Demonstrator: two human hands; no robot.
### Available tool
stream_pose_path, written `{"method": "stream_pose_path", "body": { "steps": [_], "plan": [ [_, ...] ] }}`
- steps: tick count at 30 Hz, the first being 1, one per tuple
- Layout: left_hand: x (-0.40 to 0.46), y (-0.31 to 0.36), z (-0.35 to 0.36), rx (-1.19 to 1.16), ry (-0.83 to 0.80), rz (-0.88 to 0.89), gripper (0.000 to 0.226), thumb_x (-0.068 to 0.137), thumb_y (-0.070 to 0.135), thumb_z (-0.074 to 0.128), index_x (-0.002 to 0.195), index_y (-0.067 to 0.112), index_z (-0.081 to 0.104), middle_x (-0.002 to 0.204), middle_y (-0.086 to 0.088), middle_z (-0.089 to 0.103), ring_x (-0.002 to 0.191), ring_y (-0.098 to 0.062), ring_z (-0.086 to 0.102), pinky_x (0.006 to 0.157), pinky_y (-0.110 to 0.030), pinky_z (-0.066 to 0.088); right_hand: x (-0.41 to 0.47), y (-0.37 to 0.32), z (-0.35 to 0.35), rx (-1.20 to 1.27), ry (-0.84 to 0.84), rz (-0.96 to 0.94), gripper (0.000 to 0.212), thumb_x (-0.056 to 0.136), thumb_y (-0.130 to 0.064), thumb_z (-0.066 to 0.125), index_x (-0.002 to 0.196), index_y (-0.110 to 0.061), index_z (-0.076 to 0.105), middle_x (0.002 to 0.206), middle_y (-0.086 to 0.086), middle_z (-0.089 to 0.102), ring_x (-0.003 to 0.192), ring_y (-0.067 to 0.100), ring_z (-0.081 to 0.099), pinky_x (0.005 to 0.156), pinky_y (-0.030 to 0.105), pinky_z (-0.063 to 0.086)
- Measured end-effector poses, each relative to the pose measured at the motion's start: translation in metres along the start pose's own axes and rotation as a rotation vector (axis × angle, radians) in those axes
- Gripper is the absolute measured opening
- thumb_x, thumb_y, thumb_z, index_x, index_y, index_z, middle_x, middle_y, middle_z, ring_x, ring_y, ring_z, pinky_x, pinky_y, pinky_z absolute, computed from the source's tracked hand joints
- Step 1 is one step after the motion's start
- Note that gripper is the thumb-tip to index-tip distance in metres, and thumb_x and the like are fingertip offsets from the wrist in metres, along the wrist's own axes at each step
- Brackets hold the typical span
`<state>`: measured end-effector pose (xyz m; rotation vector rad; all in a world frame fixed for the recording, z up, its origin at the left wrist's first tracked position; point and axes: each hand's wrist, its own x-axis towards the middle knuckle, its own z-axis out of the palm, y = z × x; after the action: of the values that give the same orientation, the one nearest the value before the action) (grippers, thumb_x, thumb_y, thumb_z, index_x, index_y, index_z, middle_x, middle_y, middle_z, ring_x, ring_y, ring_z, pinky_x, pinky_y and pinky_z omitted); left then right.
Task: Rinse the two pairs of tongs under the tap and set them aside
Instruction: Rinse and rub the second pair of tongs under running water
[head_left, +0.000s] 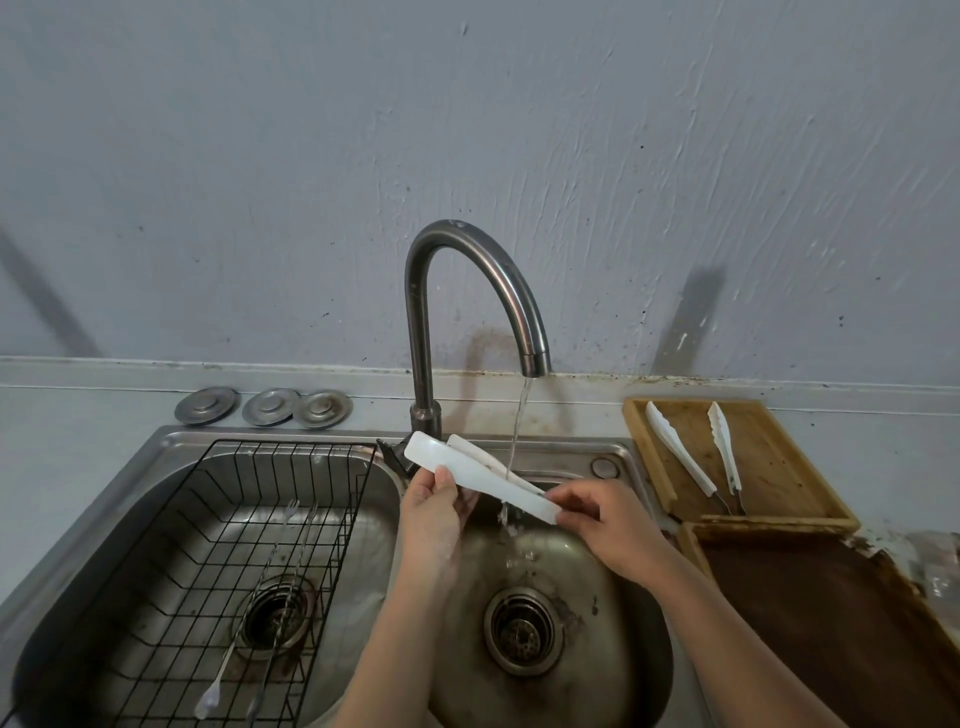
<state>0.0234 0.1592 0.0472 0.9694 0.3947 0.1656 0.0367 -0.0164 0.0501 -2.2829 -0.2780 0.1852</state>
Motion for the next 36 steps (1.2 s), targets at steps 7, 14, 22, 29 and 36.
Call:
{"method": "stream_pose_path", "body": {
  "steps": [7,14,22,29,36],
  "plan": [
    [0.003,0.019,-0.003,0.079,0.026,0.119,0.027,0.101,0.010,0.034,0.093,0.012,0.060,0.087,-0.009,0.062,0.080,-0.020,0.061,0.093,-0.044,0.051,0.006,-0.012,0.012,0.171,0.077,0.005,0.014,0.077,-0.017,0.073,0.090,-0.022,0.070,0.083,-0.006,0.070,0.077,0.007,0.066,0.068,0.016,0.053],
    [0.004,0.018,-0.004,0.123,-0.068,0.148,0.027,0.101,0.007,0.033,0.096,0.012,0.059,0.093,-0.013,0.064,0.082,-0.021,0.063,0.087,-0.039,0.054,0.012,-0.014,0.026,0.187,0.165,0.025,0.022,0.079,-0.038,0.067,0.079,-0.016,0.062,0.079,0.001,0.066,0.067,0.011,0.061,0.061,0.027,0.052],
    [0.002,-0.004,-0.005,0.038,-0.259,-0.145,0.029,0.101,0.011,0.030,0.096,0.005,0.057,0.081,-0.012,0.065,0.075,-0.019,0.062,0.067,-0.026,0.060,-0.003,-0.007,0.004,0.245,-0.085,0.298,0.066,0.073,-0.038,0.075,0.127,-0.021,0.041,0.103,0.001,0.057,0.075,0.014,0.058,0.055,0.022,0.047],
    [0.008,-0.020,-0.006,0.029,-0.178,-0.266,0.023,0.099,0.025,0.040,0.107,0.011,0.056,0.105,-0.017,0.068,0.098,-0.035,0.067,0.072,-0.038,0.060,-0.019,0.016,-0.001,-0.057,0.086,0.283,0.079,0.067,-0.029,0.080,0.132,-0.017,0.037,0.126,0.001,0.051,0.120,0.017,0.049,0.095,0.029,0.042],
    [0.014,-0.032,-0.004,0.296,-0.092,-0.188,0.022,0.095,0.004,0.048,0.093,0.014,0.066,0.097,-0.006,0.073,0.088,-0.024,0.070,0.058,-0.024,0.056,-0.025,0.029,0.001,-0.228,0.156,0.257,0.044,0.070,-0.035,0.077,0.106,-0.017,0.058,0.096,-0.001,0.066,0.081,0.009,0.058,0.075,0.024,0.050]
  ]
}}
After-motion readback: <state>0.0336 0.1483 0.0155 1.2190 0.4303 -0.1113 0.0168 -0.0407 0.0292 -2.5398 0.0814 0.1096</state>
